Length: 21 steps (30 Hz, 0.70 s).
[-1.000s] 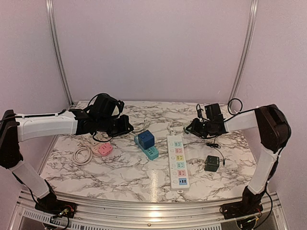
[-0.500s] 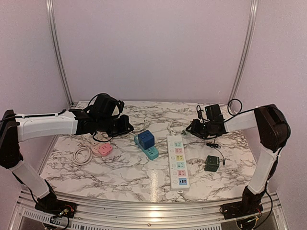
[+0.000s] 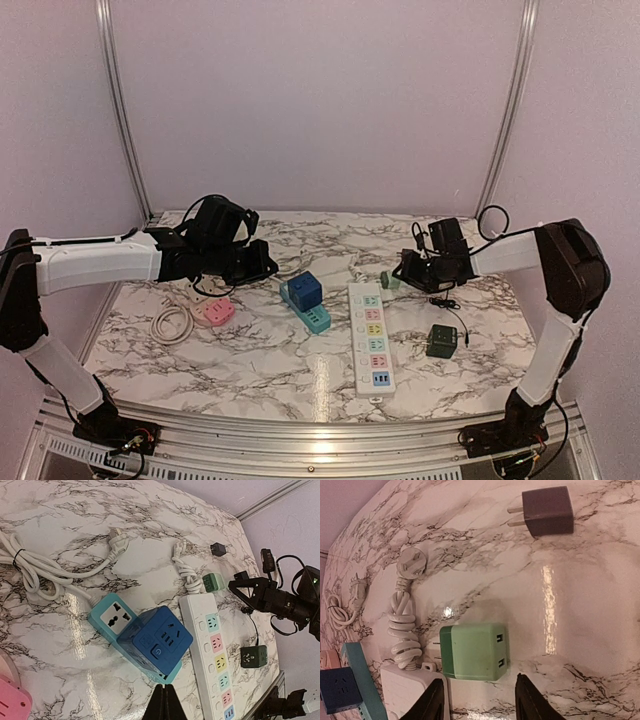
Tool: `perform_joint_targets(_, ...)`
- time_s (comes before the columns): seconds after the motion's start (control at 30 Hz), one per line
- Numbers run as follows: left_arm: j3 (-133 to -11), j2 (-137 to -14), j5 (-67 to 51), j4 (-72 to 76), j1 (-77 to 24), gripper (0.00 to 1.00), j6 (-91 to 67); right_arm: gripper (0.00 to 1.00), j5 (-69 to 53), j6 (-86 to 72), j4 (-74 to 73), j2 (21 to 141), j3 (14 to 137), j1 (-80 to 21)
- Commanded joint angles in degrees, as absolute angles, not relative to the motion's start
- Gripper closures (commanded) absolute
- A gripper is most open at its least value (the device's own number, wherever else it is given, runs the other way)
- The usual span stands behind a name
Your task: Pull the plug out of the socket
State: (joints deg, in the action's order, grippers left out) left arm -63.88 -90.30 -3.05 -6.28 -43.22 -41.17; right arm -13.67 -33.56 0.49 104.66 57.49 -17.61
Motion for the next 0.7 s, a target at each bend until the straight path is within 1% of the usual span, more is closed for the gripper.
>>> perform_joint_targets(0.0,-62.48,-90.00,-2.42,-6.78,-43.46,1.00,-41.60,0.52,-8.28,-30.06,-4.83,100.19,59.22,-19.19)
perform_joint_targets(0.1,-62.04,-89.87,-2.34,-6.69,-43.42,1.00,-41.88,0.47,-4.32,-27.40,-8.33,99.24,61.98,-22.54)
perform_joint_targets(0.23,-61.11,-89.29,-1.02,-6.86,-43.20,1.00,-42.00,0.36,-0.52,-23.89,-11.93,99.12,66.63,-28.81)
perform_joint_targets(0.37,-59.45,-88.65,-0.62,-6.49,-42.52,1.00,-42.50,0.29,3.49,-20.98,-15.28,100.83,71.75,-34.34)
perform_joint_targets(0.47,-58.13,-88.07,-0.37,-5.80,-41.96,1.00,-42.84,0.22,4.89,-19.21,-17.47,102.64,75.74,-38.33)
perform_joint_targets(0.67,-55.66,-87.43,-0.69,-4.17,-40.65,1.00,-43.62,0.14,7.65,-16.23,-22.33,107.42,84.24,-45.47)
